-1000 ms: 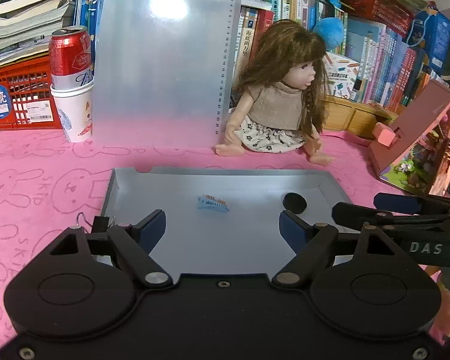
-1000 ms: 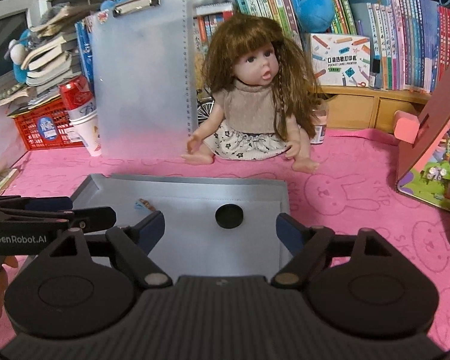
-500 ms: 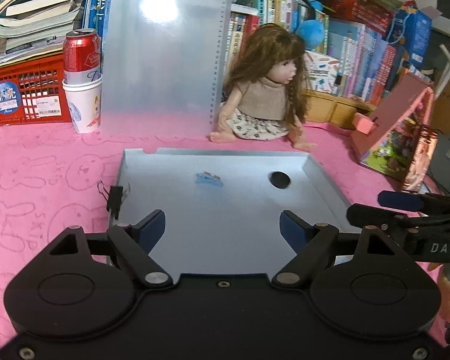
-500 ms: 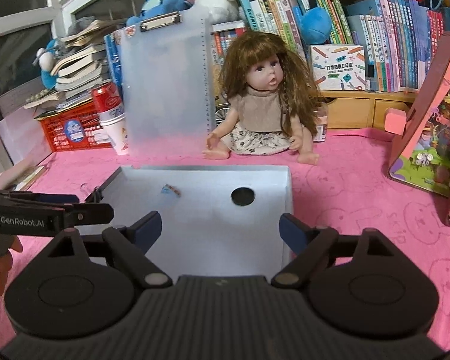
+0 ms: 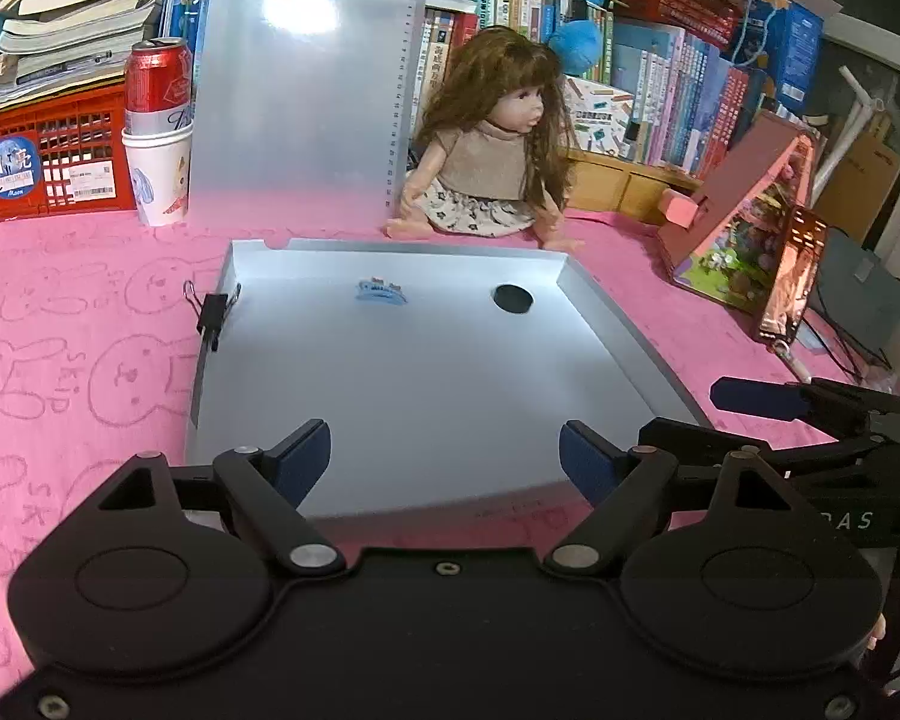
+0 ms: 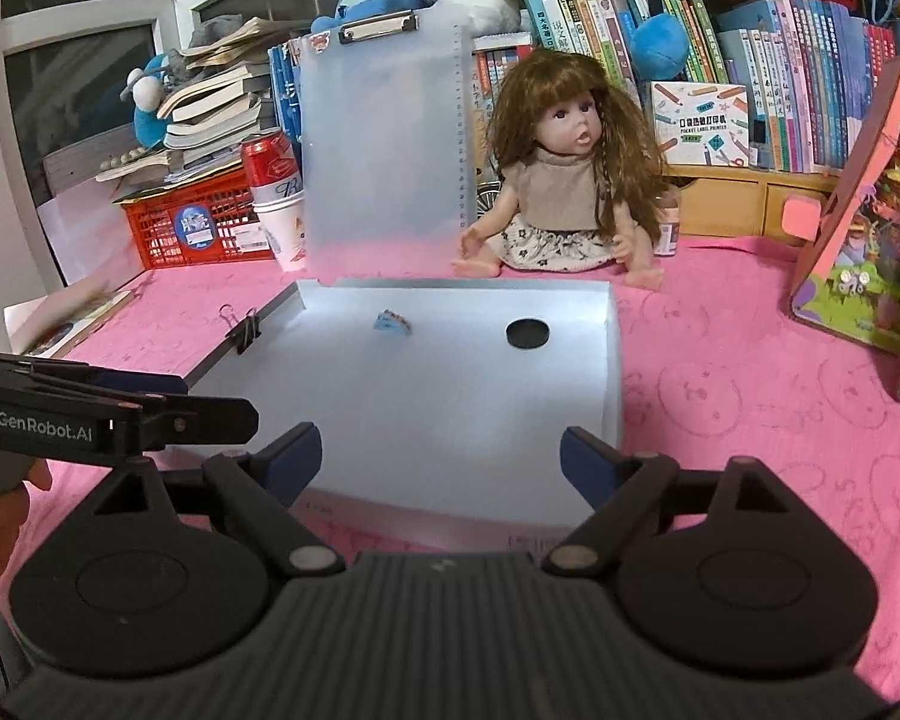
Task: Organize rigid objects
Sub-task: 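Withdraw both tools from the box back toward the remaining items, then grasp the orange-red stick with the left tool while the right tool grasps the small brown ball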
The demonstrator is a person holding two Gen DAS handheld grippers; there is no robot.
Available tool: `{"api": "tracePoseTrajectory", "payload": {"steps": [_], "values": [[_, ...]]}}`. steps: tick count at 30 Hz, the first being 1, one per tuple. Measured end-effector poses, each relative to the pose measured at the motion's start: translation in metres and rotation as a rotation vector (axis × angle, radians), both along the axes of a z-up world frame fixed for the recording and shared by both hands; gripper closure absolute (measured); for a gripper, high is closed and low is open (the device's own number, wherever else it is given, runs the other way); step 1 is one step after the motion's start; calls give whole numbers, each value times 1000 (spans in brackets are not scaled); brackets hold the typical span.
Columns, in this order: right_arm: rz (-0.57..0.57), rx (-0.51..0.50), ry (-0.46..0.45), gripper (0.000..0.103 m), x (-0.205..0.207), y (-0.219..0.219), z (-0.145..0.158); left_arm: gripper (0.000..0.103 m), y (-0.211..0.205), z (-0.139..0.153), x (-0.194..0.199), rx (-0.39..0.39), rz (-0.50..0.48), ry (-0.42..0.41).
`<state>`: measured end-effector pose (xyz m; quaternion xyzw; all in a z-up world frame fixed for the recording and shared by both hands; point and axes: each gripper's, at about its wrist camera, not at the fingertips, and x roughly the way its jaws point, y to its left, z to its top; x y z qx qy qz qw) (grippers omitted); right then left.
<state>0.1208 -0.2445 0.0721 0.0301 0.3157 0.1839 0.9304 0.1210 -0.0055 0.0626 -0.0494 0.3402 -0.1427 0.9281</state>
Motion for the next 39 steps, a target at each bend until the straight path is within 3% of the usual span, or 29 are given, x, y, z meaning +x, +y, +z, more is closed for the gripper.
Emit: {"api": "tracePoseTrajectory", "payload": {"steps": [15, 29, 33, 39], "values": [[-26, -22, 4, 9, -36, -10, -14, 20, 9, -15, -43, 35, 13, -6], [-8, -127, -25, 9, -74, -3, -29, 20, 5, -35, -95, 78, -42, 11], [-15, -139, -39, 9, -80, -4, -31, 20, 2, -38, -107, 87, -57, -26], [-2, -154, -54, 10, -90, -3, -35, 22, -5, -40, -120, 172, -104, -99]]}}
